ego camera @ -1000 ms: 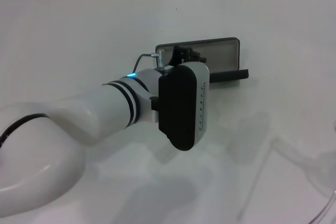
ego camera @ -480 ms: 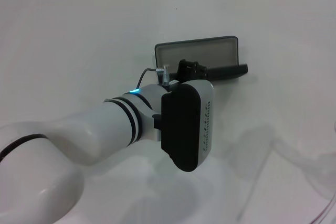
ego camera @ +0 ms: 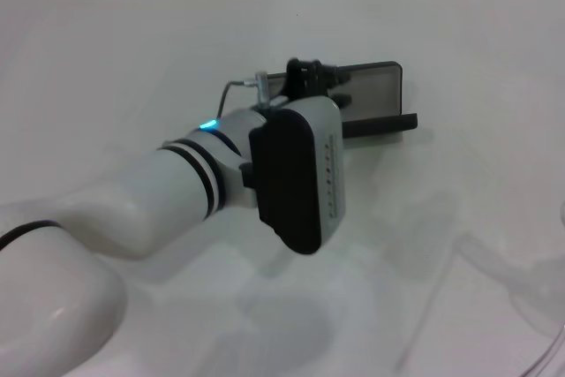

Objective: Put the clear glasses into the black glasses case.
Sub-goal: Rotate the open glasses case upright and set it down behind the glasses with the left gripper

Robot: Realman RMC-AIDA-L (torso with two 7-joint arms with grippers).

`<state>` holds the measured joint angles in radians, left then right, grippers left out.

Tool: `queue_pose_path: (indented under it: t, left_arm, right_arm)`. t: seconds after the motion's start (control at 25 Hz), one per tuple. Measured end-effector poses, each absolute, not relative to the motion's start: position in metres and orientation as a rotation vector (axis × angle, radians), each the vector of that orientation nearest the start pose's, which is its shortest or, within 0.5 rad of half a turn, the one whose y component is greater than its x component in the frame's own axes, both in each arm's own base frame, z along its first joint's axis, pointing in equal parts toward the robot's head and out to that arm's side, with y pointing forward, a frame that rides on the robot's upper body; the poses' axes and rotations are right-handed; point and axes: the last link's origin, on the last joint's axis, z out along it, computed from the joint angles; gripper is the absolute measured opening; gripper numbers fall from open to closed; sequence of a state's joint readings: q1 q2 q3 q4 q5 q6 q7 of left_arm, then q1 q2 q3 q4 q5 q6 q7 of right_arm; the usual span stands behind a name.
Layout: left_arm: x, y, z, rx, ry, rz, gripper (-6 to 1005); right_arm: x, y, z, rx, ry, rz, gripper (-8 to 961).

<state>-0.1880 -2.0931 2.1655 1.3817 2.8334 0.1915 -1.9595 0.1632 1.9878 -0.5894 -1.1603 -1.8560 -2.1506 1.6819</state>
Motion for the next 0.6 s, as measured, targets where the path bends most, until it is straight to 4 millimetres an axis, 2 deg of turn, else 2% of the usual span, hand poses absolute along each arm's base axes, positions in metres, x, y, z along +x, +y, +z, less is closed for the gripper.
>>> queue_pose_path:
  t: [0.2, 0.6]
  left_arm:
    - [-0.158, 0.322, -0.11, -2.183, 0.739, 0.191, 214]
    - [-0.168, 0.318, -0.117, -2.216, 0.733, 0.222, 213]
  right_arm:
    - [0.294, 0.203, 0.124, -2.781, 0.747, 0.782, 74]
    - [0.298, 0.203, 0.125, -2.757, 0.76, 0.825, 74]
